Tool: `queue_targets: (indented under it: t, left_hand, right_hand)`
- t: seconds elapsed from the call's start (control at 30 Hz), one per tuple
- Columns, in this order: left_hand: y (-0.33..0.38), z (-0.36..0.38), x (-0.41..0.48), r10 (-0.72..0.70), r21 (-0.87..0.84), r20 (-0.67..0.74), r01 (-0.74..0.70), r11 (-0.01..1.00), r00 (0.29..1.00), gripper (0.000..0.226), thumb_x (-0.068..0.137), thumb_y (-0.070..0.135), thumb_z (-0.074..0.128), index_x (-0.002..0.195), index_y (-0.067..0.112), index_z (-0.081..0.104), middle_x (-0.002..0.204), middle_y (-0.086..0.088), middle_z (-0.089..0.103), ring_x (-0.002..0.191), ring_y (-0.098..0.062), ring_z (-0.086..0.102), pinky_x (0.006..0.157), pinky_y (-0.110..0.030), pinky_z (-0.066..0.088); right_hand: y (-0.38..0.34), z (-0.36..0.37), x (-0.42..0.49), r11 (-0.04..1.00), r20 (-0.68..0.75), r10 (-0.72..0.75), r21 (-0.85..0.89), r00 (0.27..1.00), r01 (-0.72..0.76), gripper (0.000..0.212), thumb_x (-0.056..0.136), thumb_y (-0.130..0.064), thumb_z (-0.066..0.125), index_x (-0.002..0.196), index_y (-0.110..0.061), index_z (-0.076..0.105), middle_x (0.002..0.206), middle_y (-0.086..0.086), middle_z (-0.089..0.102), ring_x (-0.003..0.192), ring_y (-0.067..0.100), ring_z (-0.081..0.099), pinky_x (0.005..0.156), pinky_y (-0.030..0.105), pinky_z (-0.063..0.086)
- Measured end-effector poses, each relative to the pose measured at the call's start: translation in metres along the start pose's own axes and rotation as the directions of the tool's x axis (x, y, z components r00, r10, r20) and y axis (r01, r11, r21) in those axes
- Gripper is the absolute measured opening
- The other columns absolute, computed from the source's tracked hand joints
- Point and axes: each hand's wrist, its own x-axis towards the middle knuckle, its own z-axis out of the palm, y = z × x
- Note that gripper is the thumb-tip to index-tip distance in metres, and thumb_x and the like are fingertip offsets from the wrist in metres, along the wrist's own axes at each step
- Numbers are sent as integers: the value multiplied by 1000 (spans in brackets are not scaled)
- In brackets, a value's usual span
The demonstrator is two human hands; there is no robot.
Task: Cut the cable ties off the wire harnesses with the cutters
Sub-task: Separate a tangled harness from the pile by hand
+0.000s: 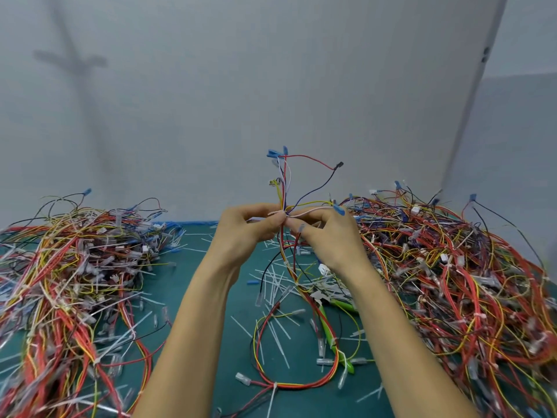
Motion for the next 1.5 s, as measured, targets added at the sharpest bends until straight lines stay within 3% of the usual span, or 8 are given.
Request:
queue_targets:
  t: [0.27, 0.43, 0.63, 0.87, 1.1, 1.23, 1.37, 1.5]
  left_hand:
    - [5, 1, 0, 23, 35, 83, -26, 999, 996, 7, 91, 7, 65, 94, 1, 64, 89, -11, 65, 74, -8, 66, 77, -28, 59]
    - [-1, 3, 3, 6, 56, 33, -8, 998, 999, 11, 98, 1, 52, 105, -5, 58, 89, -10, 60, 67, -1, 66, 66, -20, 58]
    - [-4, 2, 1, -1, 120, 21, -1, 993, 1000, 9, 97, 1, 53, 100, -8, 54, 87, -11, 66, 64, -8, 71, 56, -20, 54]
    - [0, 1, 1, -5, 175, -88, 20, 984, 996, 6, 92, 7, 63, 97, 10, 62, 96, -12, 69, 60, -9, 70, 48, -16, 49]
    - [6, 7, -1, -10, 148, -123, 28, 989, 992, 6, 89, 9, 66, 91, 14, 65, 87, -3, 67, 58, -10, 70, 46, -16, 47]
    - [10, 7, -2, -25, 113, -111, 37, 993, 993, 5, 87, 8, 68, 92, 10, 68, 80, -3, 69, 61, -14, 71, 49, -18, 50]
    - [16, 8, -5, -26, 40, -101, 30, 999, 995, 6, 82, 4, 74, 85, 9, 72, 64, 0, 68, 55, -9, 67, 52, -18, 53]
    - [21, 6, -7, -39, -116, -25, 36, 993, 999, 10, 84, 4, 71, 90, 11, 75, 75, -2, 76, 67, -10, 71, 61, -18, 56]
  right_hand:
    - [-4, -9, 1, 991, 69, 133, 5, 989, -134, 7, 86, -32, 73, 90, -30, 78, 104, -6, 70, 102, 9, 62, 93, 38, 52]
    - [-5, -22, 1, 976, -31, 172, 142, 985, -166, 17, 89, -20, 68, 79, -28, 78, 78, -5, 71, 73, 10, 65, 81, 50, 58]
    - [-8, -32, 2, 986, -107, 143, 103, 984, -132, 20, 94, -18, 61, 83, -29, 74, 91, -13, 72, 93, 3, 64, 84, 29, 49]
    - [-20, -27, -1, 997, -88, 79, 11, 993, -79, 15, 94, -24, 60, 89, -27, 74, 89, -13, 73, 90, 7, 67, 83, 30, 54]
    - [-29, -20, -6, 933, -67, -80, -356, 995, 51, 14, 92, -30, 62, 102, -25, 71, 102, -6, 65, 104, 19, 54, 83, 28, 40]
    - [-30, -11, -9, 907, 31, -23, -419, 999, 34, 25, 92, -37, 61, 113, -24, 66, 106, -4, 67, 100, 22, 59, 93, 42, 48]
    - [-26, -3, -11, 922, 163, 119, -385, 979, -48, 52, 89, -53, 61, 132, -26, 51, 110, 0, 68, 105, 24, 61, 96, 45, 47]
    - [-20, 4, -12, 985, 110, 133, -128, 985, -119, 42, 87, -39, 69, 126, -28, 59, 89, -1, 73, 89, 16, 67, 79, 31, 50]
